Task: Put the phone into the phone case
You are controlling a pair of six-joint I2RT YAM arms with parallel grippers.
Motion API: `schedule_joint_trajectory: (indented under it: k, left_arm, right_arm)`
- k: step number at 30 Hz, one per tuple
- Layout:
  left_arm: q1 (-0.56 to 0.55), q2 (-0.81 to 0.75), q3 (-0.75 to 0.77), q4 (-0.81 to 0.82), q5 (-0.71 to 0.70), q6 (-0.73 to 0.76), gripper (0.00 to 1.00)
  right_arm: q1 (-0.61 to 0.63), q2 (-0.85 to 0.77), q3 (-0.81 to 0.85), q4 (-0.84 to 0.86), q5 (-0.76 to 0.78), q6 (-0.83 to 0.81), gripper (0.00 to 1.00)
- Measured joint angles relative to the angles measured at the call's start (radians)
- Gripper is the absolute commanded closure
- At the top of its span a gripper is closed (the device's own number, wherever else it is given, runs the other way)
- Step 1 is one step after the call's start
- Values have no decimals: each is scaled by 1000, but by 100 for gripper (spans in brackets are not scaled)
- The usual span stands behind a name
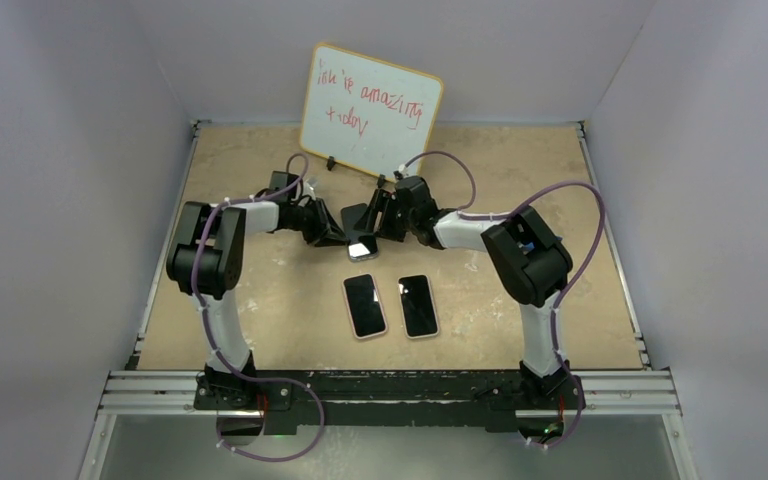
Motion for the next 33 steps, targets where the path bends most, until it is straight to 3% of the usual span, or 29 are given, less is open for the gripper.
schedule_joint_trajectory:
  k: [8,21,28,33]
  left_arm:
    - [14,6,0,-13,18,23,75]
    - [37,3,-20,-28,57,42,83]
    - [49,2,-33,-24,73,47,85]
    - [54,2,-33,-24,85,49,86]
  right_arm:
    - [-27,23,-22,106,-82,57,37]
    - [-37,24,-77,226,-159,68,43]
    - [-37,27,-76,240,-166,65,38]
    - [-26,27,-41,134,-139,9,33]
